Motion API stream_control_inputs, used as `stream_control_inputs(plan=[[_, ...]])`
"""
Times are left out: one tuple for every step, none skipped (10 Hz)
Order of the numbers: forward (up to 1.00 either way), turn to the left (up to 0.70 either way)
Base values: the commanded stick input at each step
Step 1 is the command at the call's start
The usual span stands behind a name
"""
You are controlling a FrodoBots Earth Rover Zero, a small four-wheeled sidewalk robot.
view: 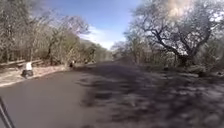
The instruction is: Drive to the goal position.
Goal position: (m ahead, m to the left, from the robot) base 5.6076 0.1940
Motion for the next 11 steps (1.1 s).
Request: stream_control_inputs(plan=[[0.70,0.00],[0.70,0.00],[0.70,0.00],[0.70,0.00],[0.70,0.00],[0.70,0.00],[0.70,0.00],[0.70,0.00],[0.70,0.00],[0.70,0.00],[0.70,0.00]])
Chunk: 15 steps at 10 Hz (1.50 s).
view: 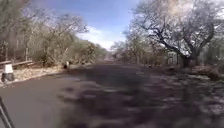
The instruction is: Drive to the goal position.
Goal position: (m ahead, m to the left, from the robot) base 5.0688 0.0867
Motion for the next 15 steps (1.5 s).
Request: stream_control_inputs(plan=[[0.70,0.00],[0.70,0.00],[0.70,0.00],[0.70,0.00],[0.70,0.00],[0.70,0.00],[0.70,0.00],[0.70,0.00],[0.70,0.00],[0.70,0.00],[0.70,0.00],[0.70,0.00],[0.70,0.00],[0.70,0.00],[0.70,0.00]])
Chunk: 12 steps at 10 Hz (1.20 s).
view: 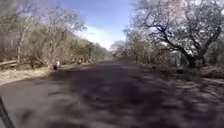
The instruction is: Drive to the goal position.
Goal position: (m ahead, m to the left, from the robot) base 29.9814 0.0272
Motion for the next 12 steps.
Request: stream_control_inputs(plan=[[0.70,0.00],[0.70,0.00],[0.70,0.00],[0.70,0.00],[0.70,0.00],[0.70,0.00],[0.70,0.00],[0.70,0.00],[0.70,0.00],[0.70,0.00],[0.70,0.00],[0.70,0.00]])
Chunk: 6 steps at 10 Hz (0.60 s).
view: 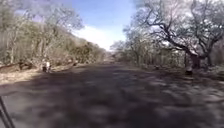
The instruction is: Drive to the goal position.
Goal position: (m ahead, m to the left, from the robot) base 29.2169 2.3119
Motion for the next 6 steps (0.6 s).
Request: stream_control_inputs(plan=[[0.70,0.00],[0.70,0.00],[0.70,0.00],[0.70,0.00],[0.70,0.00],[0.70,0.00]])
